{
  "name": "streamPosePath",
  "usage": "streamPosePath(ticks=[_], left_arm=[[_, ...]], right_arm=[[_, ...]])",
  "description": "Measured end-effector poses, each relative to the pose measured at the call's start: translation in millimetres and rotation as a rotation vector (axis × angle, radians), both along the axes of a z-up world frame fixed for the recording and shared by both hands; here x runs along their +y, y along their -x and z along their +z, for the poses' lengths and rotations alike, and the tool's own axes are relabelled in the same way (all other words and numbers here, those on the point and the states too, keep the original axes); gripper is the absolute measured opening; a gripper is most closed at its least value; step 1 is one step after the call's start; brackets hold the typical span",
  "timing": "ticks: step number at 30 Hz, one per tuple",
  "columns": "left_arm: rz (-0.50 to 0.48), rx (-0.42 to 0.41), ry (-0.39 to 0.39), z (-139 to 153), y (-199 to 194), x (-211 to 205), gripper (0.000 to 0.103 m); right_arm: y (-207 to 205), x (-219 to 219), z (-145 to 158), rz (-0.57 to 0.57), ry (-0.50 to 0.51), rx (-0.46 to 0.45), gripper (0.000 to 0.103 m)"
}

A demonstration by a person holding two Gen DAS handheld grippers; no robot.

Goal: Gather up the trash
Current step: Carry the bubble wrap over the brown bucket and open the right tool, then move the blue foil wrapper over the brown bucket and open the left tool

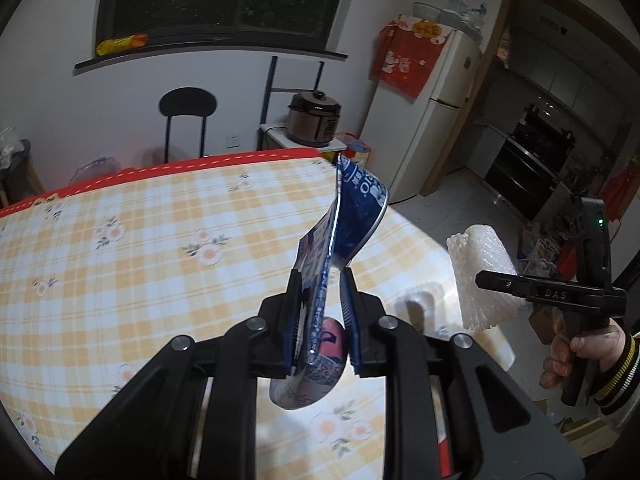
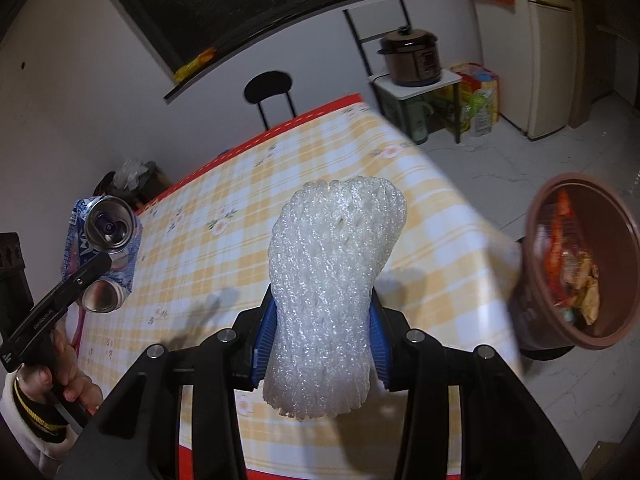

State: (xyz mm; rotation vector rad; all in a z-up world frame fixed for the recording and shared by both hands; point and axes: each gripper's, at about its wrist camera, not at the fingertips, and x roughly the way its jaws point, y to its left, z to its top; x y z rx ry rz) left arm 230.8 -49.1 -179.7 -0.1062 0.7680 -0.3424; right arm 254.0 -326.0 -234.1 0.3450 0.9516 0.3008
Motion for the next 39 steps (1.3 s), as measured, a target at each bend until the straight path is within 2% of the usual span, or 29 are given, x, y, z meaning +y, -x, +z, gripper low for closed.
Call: streamPosePath(ticks=[9, 16, 20, 28, 30, 32, 33, 35, 39], left_arm=[[-0.072, 0.006, 0.063, 9.1, -13.1, -93.8, 0.023], [-0.118, 0.019, 0.078, 4.1, -24.8, -166.1, 0.023], [-0.131, 0.030, 0.089, 0.3, -32.0, -196.5, 0.023], [-0.167, 0.039, 0.075, -2.2, -42.3, -244.7, 0.023], [-0.177, 0.042, 0.073, -1.8, -43.3, -253.7, 0.023], [-0.197, 0.043, 0.063, -3.1, -47.6, -266.2, 0.023], [-0.204, 0.043, 0.059, -3.8, -49.4, -269.4, 0.023], [-0.225, 0.044, 0.053, -4.5, -51.7, -279.4, 0.023], [-0.263, 0.046, 0.050, -5.0, -59.5, -294.0, 0.023]], right_arm=[[1.6, -141.4, 4.1, -0.148, 0.087, -0.017, 0.042], [-8.2, -241.5, -15.8, -0.250, 0.143, 0.022, 0.042], [-18.2, -269.9, -32.8, -0.257, 0.162, 0.056, 0.044], [-35.9, -294.0, -55.2, -0.252, 0.151, 0.073, 0.047], [-41.8, -296.3, -57.4, -0.250, 0.156, 0.072, 0.052], [-43.8, -297.8, -56.5, -0.250, 0.159, 0.072, 0.065], [-44.2, -298.5, -55.0, -0.252, 0.164, 0.068, 0.067], [-42.5, -298.9, -49.7, -0.267, 0.188, 0.050, 0.080], [-31.9, -306.8, -35.9, -0.291, 0.187, 0.011, 0.090]])
